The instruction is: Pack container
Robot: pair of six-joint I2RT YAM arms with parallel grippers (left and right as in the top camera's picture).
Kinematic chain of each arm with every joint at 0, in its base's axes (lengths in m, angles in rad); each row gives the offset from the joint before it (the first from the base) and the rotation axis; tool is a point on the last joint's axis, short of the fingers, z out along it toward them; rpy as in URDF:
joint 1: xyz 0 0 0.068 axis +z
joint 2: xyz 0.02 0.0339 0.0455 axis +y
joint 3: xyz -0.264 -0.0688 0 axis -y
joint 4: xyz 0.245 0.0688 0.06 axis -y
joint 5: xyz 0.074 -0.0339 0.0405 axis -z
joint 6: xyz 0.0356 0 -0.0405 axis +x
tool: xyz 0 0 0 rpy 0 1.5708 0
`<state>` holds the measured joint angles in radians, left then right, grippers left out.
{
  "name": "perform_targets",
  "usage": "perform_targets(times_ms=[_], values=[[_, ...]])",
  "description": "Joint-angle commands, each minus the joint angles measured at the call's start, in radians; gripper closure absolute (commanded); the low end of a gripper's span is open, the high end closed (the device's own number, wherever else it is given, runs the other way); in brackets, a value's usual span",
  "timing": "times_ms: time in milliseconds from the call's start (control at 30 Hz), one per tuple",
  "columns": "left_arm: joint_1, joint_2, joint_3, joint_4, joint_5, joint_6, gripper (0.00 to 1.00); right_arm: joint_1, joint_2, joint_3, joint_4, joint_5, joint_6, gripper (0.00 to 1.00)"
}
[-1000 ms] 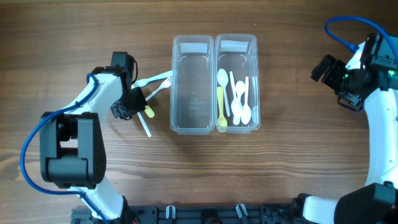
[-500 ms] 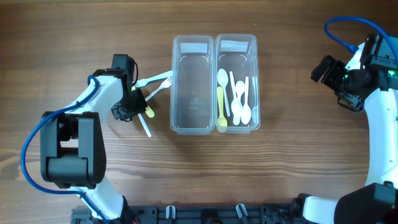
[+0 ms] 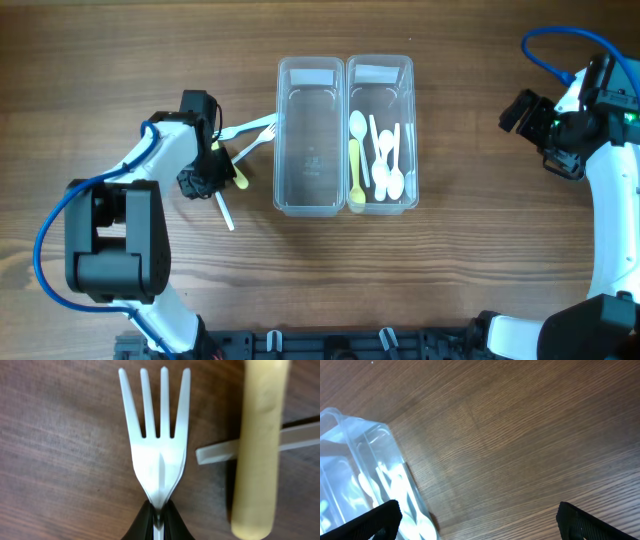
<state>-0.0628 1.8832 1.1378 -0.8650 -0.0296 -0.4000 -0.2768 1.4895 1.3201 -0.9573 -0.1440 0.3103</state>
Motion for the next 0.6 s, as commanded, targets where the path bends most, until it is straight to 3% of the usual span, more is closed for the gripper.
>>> perform_targets(times_ms=[0, 100, 300, 567], values=[[-0.001, 0.008, 0.03, -0.069, 0.03, 0.005, 0.96, 0.0, 0.01, 0.0, 0.0, -0.041, 0.007, 0.0], [-0.008, -0.021, 0.109, -0.148, 0.142, 0.057, 0.96, 0.0, 0.01, 0.0, 0.0, -0.04, 0.007, 0.0], [-0.08, -0.121, 0.284, -0.231, 0.176, 0.057, 0.96, 0.0, 0.01, 0.0, 0.002, -0.04, 0.007, 0.0], [-0.32, -0.229, 0.341, -0.027, 0.135, 0.117, 0.96, 0.0, 0.01, 0.0, 0.006, -0.04, 0.006, 0.0]])
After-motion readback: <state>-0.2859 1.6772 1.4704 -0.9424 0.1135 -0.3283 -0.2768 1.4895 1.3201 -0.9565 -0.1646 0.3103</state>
